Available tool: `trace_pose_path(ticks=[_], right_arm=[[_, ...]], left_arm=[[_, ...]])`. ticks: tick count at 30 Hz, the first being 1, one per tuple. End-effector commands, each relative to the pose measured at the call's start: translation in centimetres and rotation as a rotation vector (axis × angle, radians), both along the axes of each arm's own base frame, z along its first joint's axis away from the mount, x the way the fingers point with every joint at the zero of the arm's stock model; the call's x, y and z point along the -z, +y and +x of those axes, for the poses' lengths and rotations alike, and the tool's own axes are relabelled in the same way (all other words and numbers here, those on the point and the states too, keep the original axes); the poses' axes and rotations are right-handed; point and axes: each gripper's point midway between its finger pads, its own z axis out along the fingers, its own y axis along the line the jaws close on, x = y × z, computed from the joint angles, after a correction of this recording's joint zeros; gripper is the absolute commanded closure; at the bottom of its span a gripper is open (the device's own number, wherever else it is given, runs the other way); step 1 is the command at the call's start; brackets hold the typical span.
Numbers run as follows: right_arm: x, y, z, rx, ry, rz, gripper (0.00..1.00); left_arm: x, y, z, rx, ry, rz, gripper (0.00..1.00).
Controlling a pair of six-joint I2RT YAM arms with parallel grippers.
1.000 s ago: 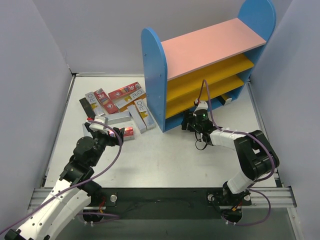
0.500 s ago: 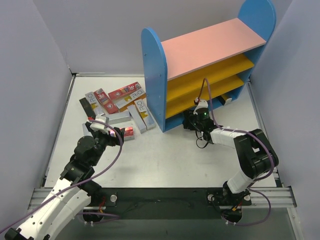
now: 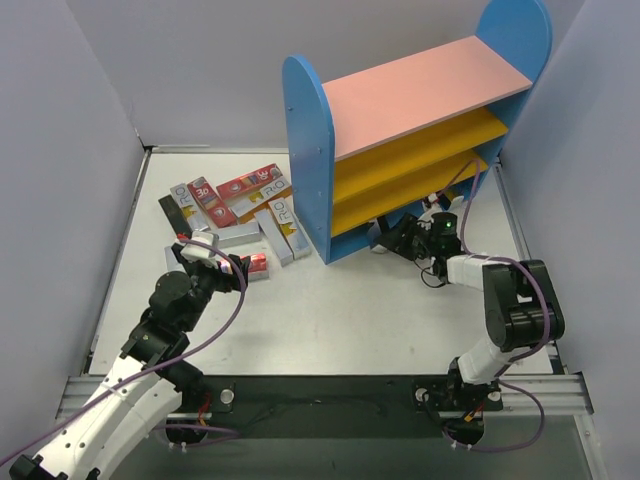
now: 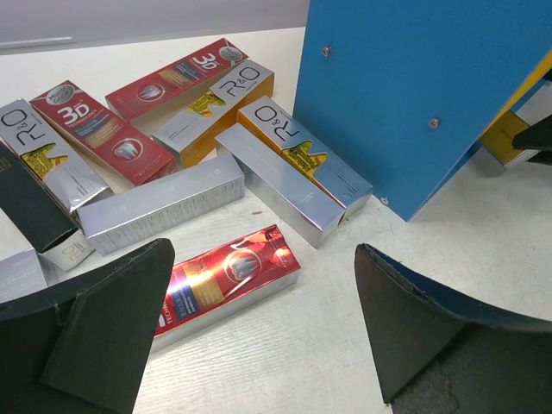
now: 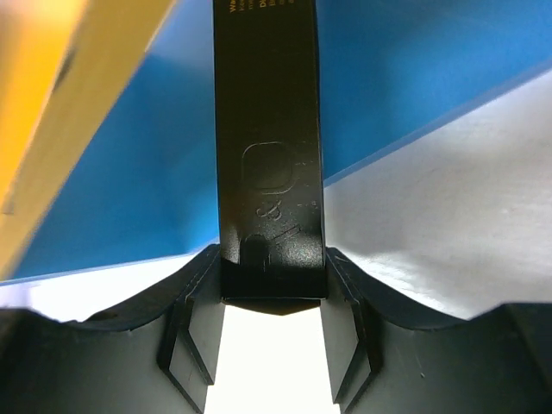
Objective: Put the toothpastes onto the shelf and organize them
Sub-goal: Adjust the toothpaste on the shelf.
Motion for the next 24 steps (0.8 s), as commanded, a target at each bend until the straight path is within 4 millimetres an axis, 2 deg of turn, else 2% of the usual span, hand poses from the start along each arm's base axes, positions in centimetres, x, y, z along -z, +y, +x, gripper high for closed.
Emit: trace_pose_path(ticks=[1,3,4,6,11,16,18,19,24], right_arm=[[-4.4,2.1,-0.3,-0.102,-0.006,0.346,0.7],[-5.0,1.7,0.2,-0.078,0.008,0.458,0.71],[-5.5,2.0,-0.2,-0.111,0.025,0.511,0.71],[-6.3,2.0,0.2,-0.136,-0.004,0.581,0.71],[-7.6,2.5,0.5,-0.163,0.063,0.807,0.71],[-5.7,2.0,0.7,-0.126,0.084,0.815,0.7],[-4.8,1.9,0.6,-0.094,0.103,0.815,0.65],[-4.4,0.6,1.1,-0.053,0.1,0.814,0.64],[-1.8,-0.5,1.1,0.017,0.15,0.809,0.54]], left_arm=[[-1.3,-0.6,0.2,0.025,-0.047,-0.023,0.03],[-1.3,-0.7,0.2,0.027,-0.047,-0.023,0.03],[-1.4,-0.7,0.2,0.028,-0.048,-0.024,0.03],[-1.3,-0.7,0.2,0.028,-0.047,-0.023,0.03],[-1.2,-0.8,0.2,0.031,-0.042,-0.02,0.03],[-1.1,-0.8,0.3,0.031,-0.039,-0.019,0.03],[-1.1,-0.8,0.2,0.031,-0.04,-0.021,0.03],[-1.2,-0.8,0.3,0.031,-0.041,-0.022,0.03],[-1.1,-0.9,0.2,0.034,-0.038,-0.021,0.03]])
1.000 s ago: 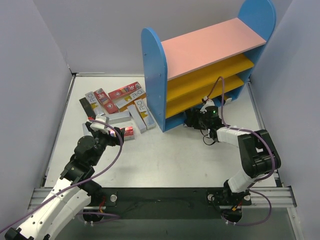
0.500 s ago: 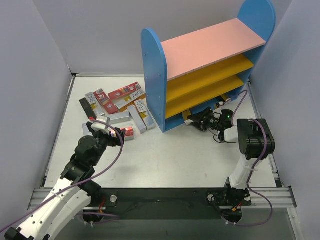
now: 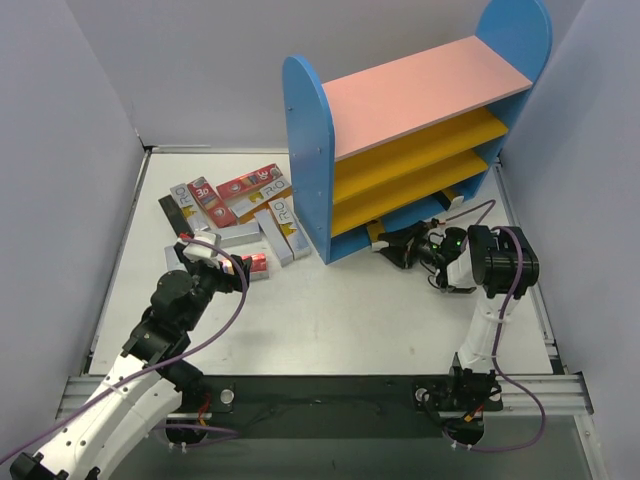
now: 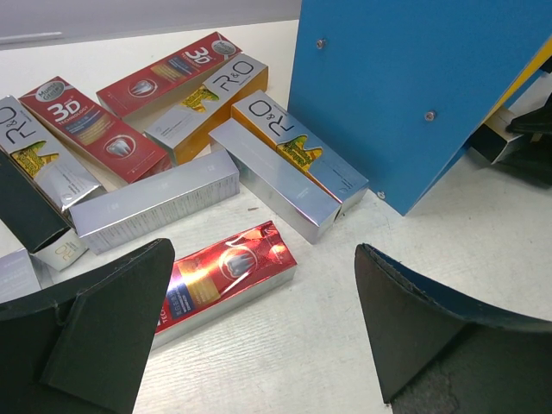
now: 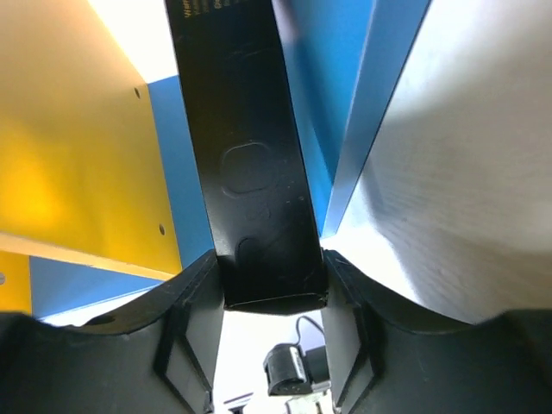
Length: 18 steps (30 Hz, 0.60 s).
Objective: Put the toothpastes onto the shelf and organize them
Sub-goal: Adjust the toothpaste on the shelf.
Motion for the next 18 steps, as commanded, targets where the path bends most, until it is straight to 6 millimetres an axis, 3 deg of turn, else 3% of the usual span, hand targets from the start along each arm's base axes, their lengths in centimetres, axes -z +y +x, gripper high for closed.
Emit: trace_pose_path(ticks=[1,12,18], right_arm=[[-2.0,-1.4,1.0,0.053,-0.204,0.0,0.49],[-0.3,-3.7,0.2,0.12,-0.148,-0.059,0.16],[2.3,-5.0,-1.6,0.118,-0.068,-0.303,0.09]], left_arm=[[-1.5,-0.5,0.2,0.015,-0.052,-0.026,0.03],[-1.3,-0.6,0.2,0.021,-0.046,-0.027,0.03],[-1.4,-0.6,0.2,0.019,-0.049,-0.028,0.03]])
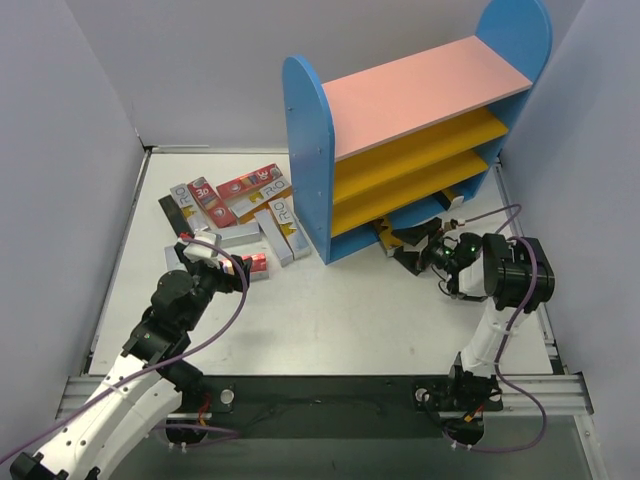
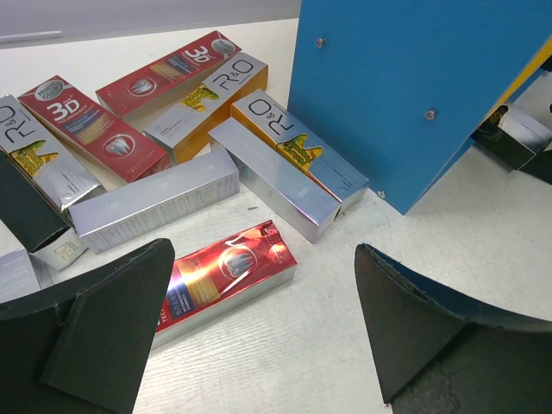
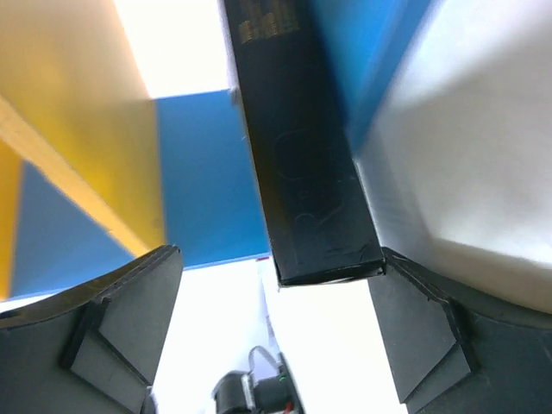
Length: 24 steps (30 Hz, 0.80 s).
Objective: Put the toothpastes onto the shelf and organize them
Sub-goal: Adjust the toothpaste on the shelf.
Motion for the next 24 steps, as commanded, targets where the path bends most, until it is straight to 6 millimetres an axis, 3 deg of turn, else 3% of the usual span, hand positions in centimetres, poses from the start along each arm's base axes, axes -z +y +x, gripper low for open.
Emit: trace_pose_path(ticks=[1,5,7,15,24], right_arm=[[3.3,-1.8,-1.6,0.05,0.112,-0.217,0.07],[4.3,-3.4,-3.2,0.023,0.204,-0.422,0.05],[3.9,-3.8,-2.8,0.011,0.178,-0.473,0.04],[3.7,-2.8,-3.7,-0.091,0.146,-0.597,0.04],[2.4,-0.7,-0.2,-0.03,0.167,-0.612,0.04]], left_arm=[[-1.5,-0.6,0.2,0.02,-0.05,-0.029,0.03],[-1.5,-0.6,0.2,0.021,-0.053,-0.031,0.03],[-1.5,-0.6,0.2,0.02,-0.052,-0.03,0.03],[-1.4,-0.6,0.2,0.023,-0.05,-0.029,0.03],[-1.5,-0.6,0.2,0.023,-0.053,-0.031,0.03]])
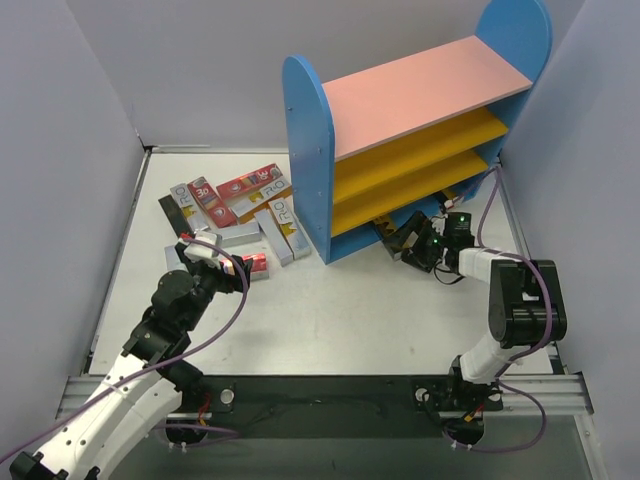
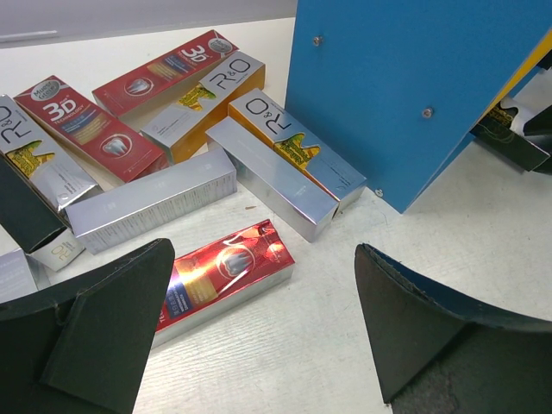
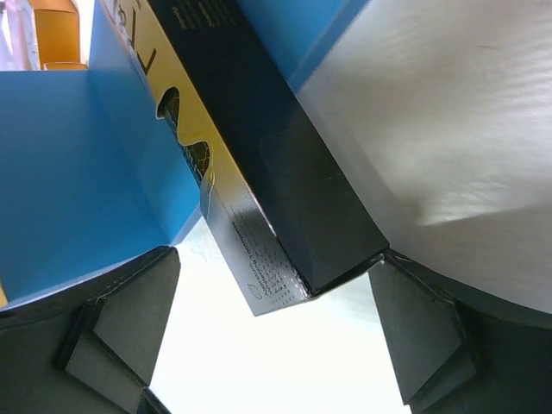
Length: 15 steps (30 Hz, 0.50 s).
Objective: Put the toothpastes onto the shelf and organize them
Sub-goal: Adjust the toothpaste on the shelf.
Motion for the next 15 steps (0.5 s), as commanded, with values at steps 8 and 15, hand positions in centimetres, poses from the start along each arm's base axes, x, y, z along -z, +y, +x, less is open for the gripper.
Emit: trace_pose_path(ticks=[8,15], right_arm=[[1.0,-1.3,1.6,0.149,0.06,-0.11,0.04],[-0.3,-0.8,0.0,-0.008,-0.031,-0.162,0.04]], left_arm=[[-1.7,-0.4,0.2,0.012,-0.059,-0.032,0.03],[-1.8,-0.4,0.2,0.015,-0.063,-0.034,0.03]])
